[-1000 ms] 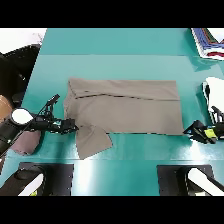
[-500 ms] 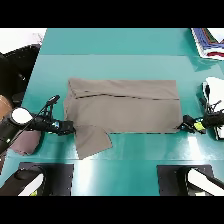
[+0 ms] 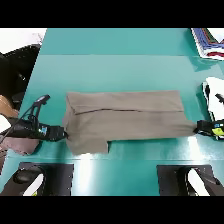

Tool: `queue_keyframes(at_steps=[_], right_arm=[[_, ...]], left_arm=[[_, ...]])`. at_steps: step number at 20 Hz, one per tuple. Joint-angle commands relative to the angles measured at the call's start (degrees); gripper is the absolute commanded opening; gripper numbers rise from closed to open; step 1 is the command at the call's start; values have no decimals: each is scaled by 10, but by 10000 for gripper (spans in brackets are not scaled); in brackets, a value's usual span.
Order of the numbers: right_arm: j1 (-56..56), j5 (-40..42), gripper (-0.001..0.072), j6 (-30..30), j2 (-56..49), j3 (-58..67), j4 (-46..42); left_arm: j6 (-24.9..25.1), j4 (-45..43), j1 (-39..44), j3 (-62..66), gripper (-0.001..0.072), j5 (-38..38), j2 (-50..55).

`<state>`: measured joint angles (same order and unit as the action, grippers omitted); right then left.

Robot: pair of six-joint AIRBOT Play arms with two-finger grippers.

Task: Fold the shirts.

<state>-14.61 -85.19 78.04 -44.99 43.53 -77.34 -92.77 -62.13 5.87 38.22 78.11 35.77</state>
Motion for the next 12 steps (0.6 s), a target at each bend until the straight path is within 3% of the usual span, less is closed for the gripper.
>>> queue_keyframes(at_steps=[1,6,12], right_arm=[[33,31,13,0,-17,54,-2],[101,119,14,6,-215,174,-2],[132,136,17,6,-400,302,1]], left_arm=[[2,-62,0,43,21,-114,27],[66,-78,0,112,23,-285,206],[92,-70,0,198,24,-359,396]])
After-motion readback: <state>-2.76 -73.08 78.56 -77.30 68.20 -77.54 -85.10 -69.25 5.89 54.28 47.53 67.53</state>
